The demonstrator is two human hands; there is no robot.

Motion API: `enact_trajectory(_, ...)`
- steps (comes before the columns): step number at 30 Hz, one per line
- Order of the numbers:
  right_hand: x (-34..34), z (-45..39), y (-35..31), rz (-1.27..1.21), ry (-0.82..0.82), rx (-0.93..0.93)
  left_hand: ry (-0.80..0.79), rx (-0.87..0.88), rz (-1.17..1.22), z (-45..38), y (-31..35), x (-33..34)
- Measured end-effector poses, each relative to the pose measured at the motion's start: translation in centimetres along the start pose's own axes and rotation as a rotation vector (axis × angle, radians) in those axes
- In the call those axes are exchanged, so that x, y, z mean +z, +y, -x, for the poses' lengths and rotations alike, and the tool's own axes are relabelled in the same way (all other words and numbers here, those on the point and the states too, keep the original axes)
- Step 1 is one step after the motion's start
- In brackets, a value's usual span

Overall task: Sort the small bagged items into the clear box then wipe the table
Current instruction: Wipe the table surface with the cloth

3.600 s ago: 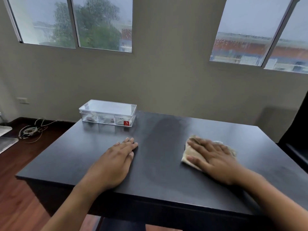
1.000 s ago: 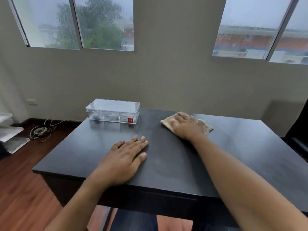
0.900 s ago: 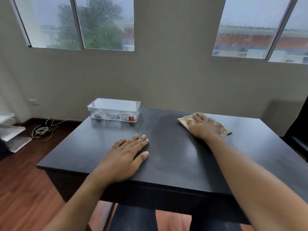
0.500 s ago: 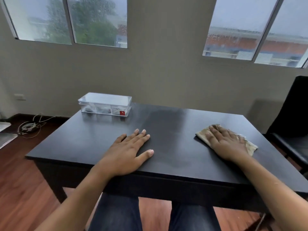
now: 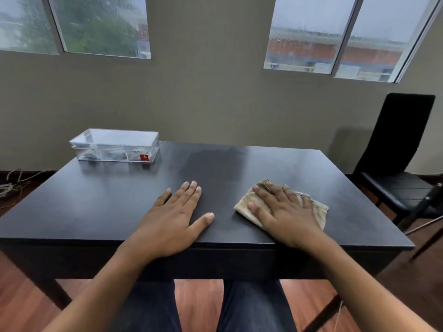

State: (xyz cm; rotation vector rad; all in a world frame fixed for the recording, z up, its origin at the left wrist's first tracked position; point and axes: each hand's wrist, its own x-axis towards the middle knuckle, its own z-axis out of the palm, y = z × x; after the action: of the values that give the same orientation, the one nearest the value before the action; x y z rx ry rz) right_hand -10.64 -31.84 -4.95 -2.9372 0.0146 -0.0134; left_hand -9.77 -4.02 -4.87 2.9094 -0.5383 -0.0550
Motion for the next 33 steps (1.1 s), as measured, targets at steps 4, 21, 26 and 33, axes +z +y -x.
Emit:
enact_trajectory(4, -0.4, -2.9, 0.1, -0.013, -0.021, 0.015, 0.0, 0.017, -0.015, -0.6, 1.1, 0.3)
enact_trajectory(21, -2.2, -14.7, 0.9, -0.043, -0.043, 0.19, 0.036, 0.043, 0.068, -0.8, 1.1, 0.3)
enact_trajectory(26, -1.3, -11.4, 0.6, -0.053, -0.041, 0.11, 0.032, 0.048, 0.079, -1.3, 1.0, 0.5)
enact_trajectory(33, -0.6, -3.2, -0.8, -0.036, -0.026, -0.035, 0.0, 0.093, 0.091, -4.0, 0.3, -0.2)
